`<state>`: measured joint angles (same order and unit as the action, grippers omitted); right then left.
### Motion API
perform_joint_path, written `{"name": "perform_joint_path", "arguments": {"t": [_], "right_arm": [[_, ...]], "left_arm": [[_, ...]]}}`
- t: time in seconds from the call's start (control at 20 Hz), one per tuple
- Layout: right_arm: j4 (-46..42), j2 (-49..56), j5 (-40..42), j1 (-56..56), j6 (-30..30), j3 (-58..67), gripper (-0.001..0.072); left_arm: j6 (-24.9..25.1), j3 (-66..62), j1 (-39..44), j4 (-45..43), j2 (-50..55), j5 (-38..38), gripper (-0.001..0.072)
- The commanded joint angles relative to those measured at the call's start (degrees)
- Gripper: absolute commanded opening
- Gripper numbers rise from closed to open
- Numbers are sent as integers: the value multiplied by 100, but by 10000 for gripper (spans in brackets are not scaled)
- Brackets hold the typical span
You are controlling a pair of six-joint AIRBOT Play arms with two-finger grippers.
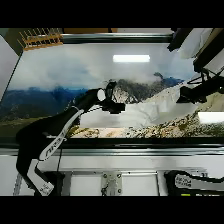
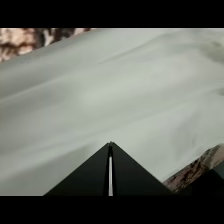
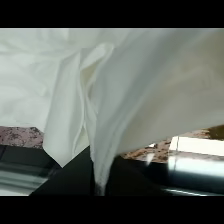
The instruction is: Fold the clothes and pants, and hang the long-sleeved shirts on hangers.
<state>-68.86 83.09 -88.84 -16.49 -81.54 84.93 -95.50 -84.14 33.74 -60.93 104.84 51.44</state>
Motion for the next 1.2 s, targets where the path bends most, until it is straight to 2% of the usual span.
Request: {"name": "perform_joint_path", "arguments": {"t": [0.0,0.2,0.5,0.7,0.95,1.15], "right_arm": [[-61,-37,-367,529,-313,673,10],[-63,-37,-472,1233,-437,1213,11],[-57,-35,-468,1873,-553,1694,11],[-55,-33,-461,2068,-553,1738,10],[-39,-33,-398,2304,-640,1738,10],[-35,-15,-166,2702,-732,1738,11]], "left_arm": [[11,-951,420,295,772,107,4],[9,-1886,671,529,1423,208,5],[-90,-2975,793,516,2133,804,4],[-197,-2977,673,498,2100,883,4],[-184,-2977,-22,485,1602,1239,4],[-177,-2975,-706,-306,1137,1860,4]]}}
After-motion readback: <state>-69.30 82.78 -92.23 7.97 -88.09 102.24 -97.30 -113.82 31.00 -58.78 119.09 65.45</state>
